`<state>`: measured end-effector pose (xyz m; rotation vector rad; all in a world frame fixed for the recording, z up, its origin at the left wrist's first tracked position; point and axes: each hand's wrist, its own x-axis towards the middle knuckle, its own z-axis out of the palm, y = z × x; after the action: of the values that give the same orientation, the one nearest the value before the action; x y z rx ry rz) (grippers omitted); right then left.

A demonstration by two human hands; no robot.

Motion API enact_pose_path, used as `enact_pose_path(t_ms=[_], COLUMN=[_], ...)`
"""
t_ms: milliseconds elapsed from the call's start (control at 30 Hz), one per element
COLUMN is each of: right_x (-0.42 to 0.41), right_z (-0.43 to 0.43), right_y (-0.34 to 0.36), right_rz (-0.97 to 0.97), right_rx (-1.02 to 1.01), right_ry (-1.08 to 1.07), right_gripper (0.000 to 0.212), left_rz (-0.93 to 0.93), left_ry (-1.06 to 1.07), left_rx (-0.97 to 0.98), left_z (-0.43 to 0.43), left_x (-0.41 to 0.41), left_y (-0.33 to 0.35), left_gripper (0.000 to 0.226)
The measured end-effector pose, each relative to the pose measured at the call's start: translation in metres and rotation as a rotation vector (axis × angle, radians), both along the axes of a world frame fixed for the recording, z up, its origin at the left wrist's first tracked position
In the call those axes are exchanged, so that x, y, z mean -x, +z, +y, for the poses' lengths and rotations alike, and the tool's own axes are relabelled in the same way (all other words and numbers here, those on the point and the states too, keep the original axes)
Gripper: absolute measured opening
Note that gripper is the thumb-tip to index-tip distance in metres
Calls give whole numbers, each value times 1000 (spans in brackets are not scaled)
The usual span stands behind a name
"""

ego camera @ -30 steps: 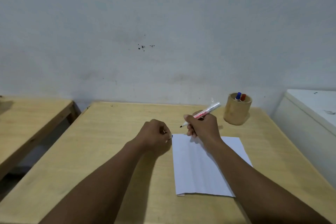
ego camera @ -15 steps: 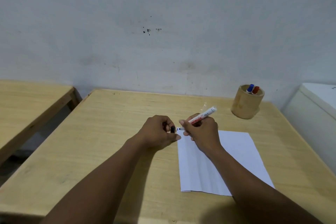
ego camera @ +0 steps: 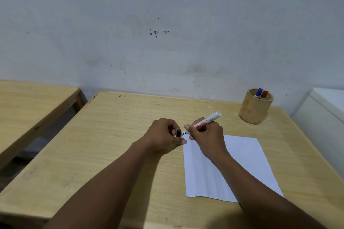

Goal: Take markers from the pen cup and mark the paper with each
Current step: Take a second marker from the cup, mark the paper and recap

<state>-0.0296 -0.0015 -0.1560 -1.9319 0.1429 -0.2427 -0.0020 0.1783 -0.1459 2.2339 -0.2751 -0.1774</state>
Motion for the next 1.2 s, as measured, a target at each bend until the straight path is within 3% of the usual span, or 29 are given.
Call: enact_pose_path(t_ms=[133,267,367,533,633,767,1033,1200], right_x=[1,-5,-9,-6,-1,3,3,-3], right_z=[-1,-9,-25,-50,-60,-69,-89,-93], right_y=[2,18,42,101,125,137,132,124], right_rz=[15,82,115,85,65,-6,-81,-63], right_rx=[-21,-445,-703,-870,-874,-826,-710,-766], right_ry=[2,-136,-218,-37,12,-2,-27,7], right_gripper=[29,36,26,17,19,23,23,21], left_rz=[9,29,95,199,290,346,338,253], left_ry=[2,26,50,72,28,-38,-103,-73], left_rx=[-2,82,289,664,828,899,882,816], left_z=[0,2,6,-11,-36,-71,-113,-123], left_x=[0,0,-7,-21,-25,-26,-25,-33], left_y=[1,6,22,65,88,104,112,115], left_gripper=[28,8,7,17,12,11,14,7])
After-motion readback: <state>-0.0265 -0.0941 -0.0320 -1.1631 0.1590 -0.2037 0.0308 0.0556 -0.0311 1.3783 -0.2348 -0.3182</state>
